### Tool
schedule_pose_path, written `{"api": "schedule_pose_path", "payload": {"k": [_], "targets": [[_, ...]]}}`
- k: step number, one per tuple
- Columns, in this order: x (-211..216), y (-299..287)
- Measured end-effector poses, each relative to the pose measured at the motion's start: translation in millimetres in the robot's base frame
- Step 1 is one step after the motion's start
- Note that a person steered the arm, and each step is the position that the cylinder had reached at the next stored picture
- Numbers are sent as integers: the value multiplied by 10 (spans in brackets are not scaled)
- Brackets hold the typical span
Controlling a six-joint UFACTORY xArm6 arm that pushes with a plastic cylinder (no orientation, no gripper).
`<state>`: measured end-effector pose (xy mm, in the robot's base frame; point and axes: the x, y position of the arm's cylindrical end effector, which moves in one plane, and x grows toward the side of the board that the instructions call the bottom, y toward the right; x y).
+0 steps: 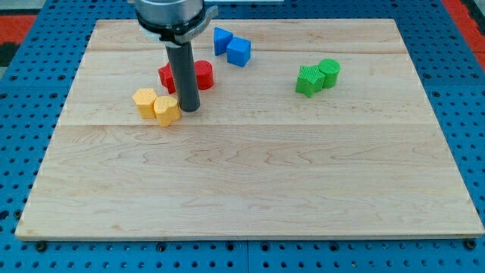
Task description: Separate the green circle and the green star
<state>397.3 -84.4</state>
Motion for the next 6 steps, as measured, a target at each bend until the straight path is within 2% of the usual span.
{"api": "schedule_pose_path", "payload": {"k": [1,2,4,5,6], "targets": [[-191,119],[-196,-63],[-262,-37],[-192,370],[-172,1043]]}}
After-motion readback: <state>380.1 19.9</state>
